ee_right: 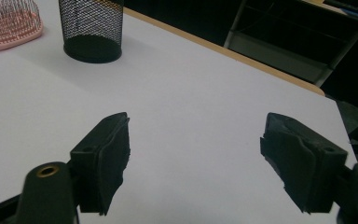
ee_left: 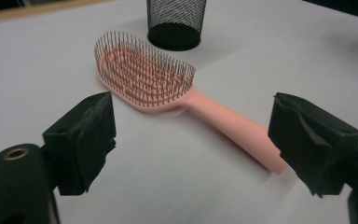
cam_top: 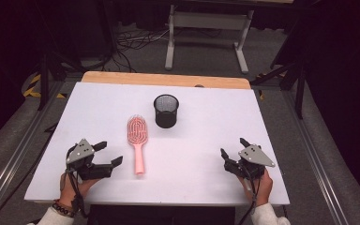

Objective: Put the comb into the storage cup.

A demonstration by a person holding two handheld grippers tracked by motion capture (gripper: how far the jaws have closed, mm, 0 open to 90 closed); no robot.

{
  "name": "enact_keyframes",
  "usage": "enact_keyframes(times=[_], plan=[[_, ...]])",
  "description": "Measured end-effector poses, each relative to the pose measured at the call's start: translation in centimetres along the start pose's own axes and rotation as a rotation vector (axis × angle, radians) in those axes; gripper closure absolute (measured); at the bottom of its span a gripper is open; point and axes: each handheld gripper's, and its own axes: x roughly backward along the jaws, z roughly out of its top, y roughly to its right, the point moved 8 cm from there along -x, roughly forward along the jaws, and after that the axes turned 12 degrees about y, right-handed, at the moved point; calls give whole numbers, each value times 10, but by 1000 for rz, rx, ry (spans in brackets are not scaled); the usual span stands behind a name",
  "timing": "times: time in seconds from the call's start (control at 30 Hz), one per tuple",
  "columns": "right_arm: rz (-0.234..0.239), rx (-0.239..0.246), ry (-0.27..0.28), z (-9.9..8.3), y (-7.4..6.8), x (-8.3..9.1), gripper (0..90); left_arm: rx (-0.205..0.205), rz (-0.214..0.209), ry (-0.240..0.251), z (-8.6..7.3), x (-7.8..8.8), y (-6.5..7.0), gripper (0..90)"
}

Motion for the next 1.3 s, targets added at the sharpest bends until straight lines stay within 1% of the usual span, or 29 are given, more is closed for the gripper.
enact_keyframes(times=[0.03, 0.07, 0.17, 0.23, 0.27, 0.33, 0.37, 0.4, 0.43, 0.47, 0.5, 0.53, 0.57, 0.6, 0.63, 0.67, 0.7, 0.73, 0.8, 0.83, 0.87, 0.9, 0.97, 1.07, 1.17, 1.2, 1.23, 1.27, 1.3], plan=[[-1, 1, -2, 0, 0, 0, 234, 41, 8, -21, -2, -3, 1, 183], [-3, 5, -5, 0, 0, 0, 227, 68, 19, -46, -4, -6, 2, 188], [-6, 0, -5, 0, 1, 0, 225, 137, 19, -115, -11, -16, 7, 188], [-12, -2, -8, 0, 2, 0, 220, 158, 26, -181, -16, -26, 11, 187], [-11, -8, -11, -1, 3, 0, 220, 163, 31, -205, -16, -29, 12, 188], [-9, -5, -19, -2, 3, 0, 218, 192, 43, -247, -14, -36, 12, 184], [-9, -6, -19, -3, 4, -1, 218, 226, 38, -264, -12, -40, 12, 177], [-6, -10, -18, -3, 4, -1, 218, 242, 40, -283, -9, -44, 12, 186], [-3, -11, -22, -4, 4, -1, 218, 253, 53, -309, -8, -49, 13, 199], [-3, -9, -25, -5, 4, -1, 218, 247, 62, -352, -6, -54, 16, 197], [-2, -12, -31, -6, 4, -2, 218, 248, 59, -373, -6, -58, 20, 197], [2, -14, -34, -7, 4, -2, 218, 235, 67, -409, -6, -62, 24, 204], [5, -14, -39, -7, 3, -3, 218, 248, 70, -436, -6, -67, 28, 217], [11, -16, -44, -9, 3, -3, 218, 266, 75, -453, -7, -70, 30, 256], [11, -16, -44, -9, 3, -3, 218, 276, 98, -489, -10, -74, 32, 256], [19, -21, -43, -9, 2, -3, 218, 258, 124, -530, -12, -79, 32, 256], [24, -25, -41, -10, 3, -4, 218, 244, 150, -536, -11, -83, 30, 266], [25, -33, -43, -10, 3, -4, 218, 245, 169, -543, -11, -85, 27, 285], [27, -46, -44, -11, 4, -4, 218, 276, 211, -565, -11, -90, 20, 302], [26, -51, -45, -11, 5, -4, 218, 271, 240, -573, -11, -91, 16, 324], [28, -56, -46, -11, 5, -3, 218, 274, 259, -579, -11, -92, 13, 348], [28, -59, -46, -12, 6, -4, 218, 279, 273, -578, -10, -93, 12, 366], [30, -75, -44, -12, 6, -4, 218, 268, 297, -586, -9, -95, 10, 406], [33, -107, -43, -12, 6, -5, 223, 263, 311, -585, -10, -95, 11, 426], [32, -105, -51, -13, 6, -5, 219, 194, 341, -596, -11, -95, 14, 449], [31, -104, -51, -13, 7, -5, 218, 165, 346, -612, -12, -95, 15, 470], [30, -103, -52, -13, 7, -5, 218, 141, 356, -610, -12, -95, 13, 502], [30, -104, -53, -13, 7, -4, 217, 139, 360, -608, -12, -94, 12, 561], [29, -104, -53, -13, 7, -4, 218, 140, 348, -606, -12, -92, 9, 598]])
